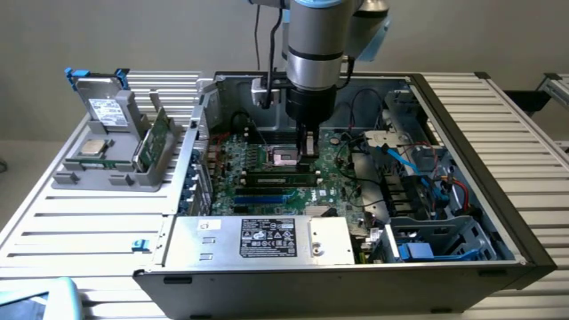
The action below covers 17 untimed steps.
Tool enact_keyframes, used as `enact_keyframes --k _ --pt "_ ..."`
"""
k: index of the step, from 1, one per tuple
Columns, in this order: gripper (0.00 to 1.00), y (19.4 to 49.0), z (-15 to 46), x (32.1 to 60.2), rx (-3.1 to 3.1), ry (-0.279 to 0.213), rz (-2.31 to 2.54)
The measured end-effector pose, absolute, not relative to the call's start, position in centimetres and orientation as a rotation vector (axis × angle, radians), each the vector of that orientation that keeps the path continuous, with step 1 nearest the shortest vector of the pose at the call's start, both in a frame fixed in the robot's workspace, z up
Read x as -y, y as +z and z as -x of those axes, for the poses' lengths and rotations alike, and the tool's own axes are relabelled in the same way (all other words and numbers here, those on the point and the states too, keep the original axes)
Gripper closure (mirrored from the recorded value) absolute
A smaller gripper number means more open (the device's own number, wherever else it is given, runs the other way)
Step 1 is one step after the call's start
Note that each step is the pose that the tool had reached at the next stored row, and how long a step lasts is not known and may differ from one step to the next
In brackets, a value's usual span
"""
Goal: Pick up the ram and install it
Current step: 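Press down the ram until it locks into place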
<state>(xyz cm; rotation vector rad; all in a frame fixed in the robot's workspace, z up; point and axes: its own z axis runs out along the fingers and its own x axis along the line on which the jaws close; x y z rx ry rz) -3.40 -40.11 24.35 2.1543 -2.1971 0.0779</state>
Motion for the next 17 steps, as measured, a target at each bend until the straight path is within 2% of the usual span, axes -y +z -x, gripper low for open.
enact_keyframes --k 17 --pt "0.89 23.25 3.18 40.05 2.205 0.071 -2.154"
